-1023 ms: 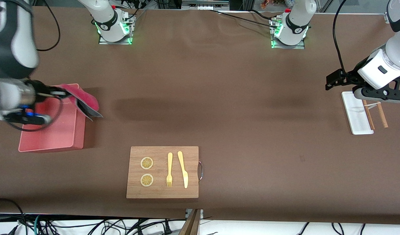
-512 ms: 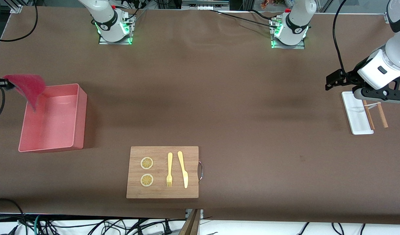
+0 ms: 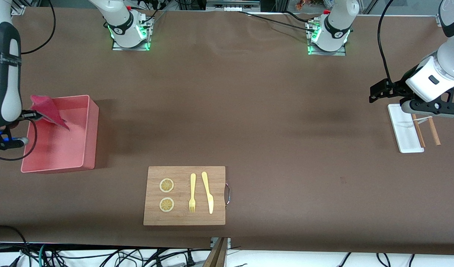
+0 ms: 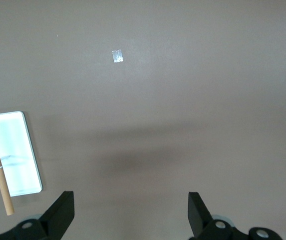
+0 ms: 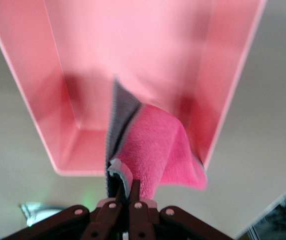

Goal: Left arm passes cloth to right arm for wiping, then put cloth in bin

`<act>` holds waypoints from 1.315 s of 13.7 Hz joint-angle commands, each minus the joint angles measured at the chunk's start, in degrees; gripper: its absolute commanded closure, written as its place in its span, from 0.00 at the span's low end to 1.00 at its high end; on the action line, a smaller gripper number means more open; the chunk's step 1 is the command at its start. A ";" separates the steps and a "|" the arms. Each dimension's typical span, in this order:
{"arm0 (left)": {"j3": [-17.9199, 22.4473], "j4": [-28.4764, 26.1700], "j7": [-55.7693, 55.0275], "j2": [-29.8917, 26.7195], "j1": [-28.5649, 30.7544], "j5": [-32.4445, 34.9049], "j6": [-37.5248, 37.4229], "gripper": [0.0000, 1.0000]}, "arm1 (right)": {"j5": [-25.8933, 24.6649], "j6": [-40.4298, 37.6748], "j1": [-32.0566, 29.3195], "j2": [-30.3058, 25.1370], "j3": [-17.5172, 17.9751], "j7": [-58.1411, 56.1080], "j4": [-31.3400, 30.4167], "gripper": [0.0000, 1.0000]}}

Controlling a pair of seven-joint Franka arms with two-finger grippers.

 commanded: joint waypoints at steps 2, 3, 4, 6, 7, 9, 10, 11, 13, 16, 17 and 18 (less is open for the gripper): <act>-0.14 1.36 0.02 0.53 0.13 1.18 -0.65 0.00 | 3.66 8.85 0.13 -0.02 -0.09 -0.08 -6.22 0.29; -0.14 1.36 0.02 0.44 0.13 1.18 -0.82 0.00 | 4.36 9.65 0.04 0.07 -0.01 -0.08 -6.23 0.00; -0.14 1.36 0.02 0.44 0.13 1.18 -0.82 0.00 | 5.33 9.66 0.04 -0.28 -0.09 0.01 -5.79 0.00; -0.06 1.36 0.02 0.44 0.13 1.18 -0.82 0.00 | 6.39 9.13 0.04 -2.81 -0.01 -0.08 -3.96 0.00; -0.06 1.36 0.02 0.44 0.13 1.18 -0.82 0.00 | 6.91 8.61 0.04 -4.40 0.25 -0.34 -2.81 0.00; -0.06 1.36 0.02 0.44 0.13 1.18 -0.82 0.00 | 6.75 5.28 0.31 -8.18 1.39 0.35 -0.53 0.00; -0.14 1.36 0.02 0.44 0.04 1.18 -0.82 0.00 | 6.22 3.61 0.22 -9.76 3.58 1.84 0.70 0.00; -0.06 1.36 0.02 0.44 0.04 1.18 -0.82 0.00 | 5.78 2.03 0.22 -11.43 4.99 4.38 1.15 0.00; -0.14 1.36 0.02 0.44 0.04 1.18 -0.82 0.00 | 4.20 0.61 0.13 -15.20 9.02 11.14 1.15 0.00; -0.23 1.36 0.02 0.36 -0.05 1.18 -0.82 0.00 | 0.68 -1.41 -0.22 -19.87 15.62 18.36 1.07 0.00; -0.23 1.36 0.02 0.36 -0.05 1.18 -0.82 0.00 | 0.77 -1.07 -0.65 -21.36 17.47 18.99 0.63 0.00; -0.23 1.36 0.02 0.36 -0.05 1.18 -0.91 0.00 | 0.51 -0.63 -1.01 -22.25 18.96 18.91 0.19 0.00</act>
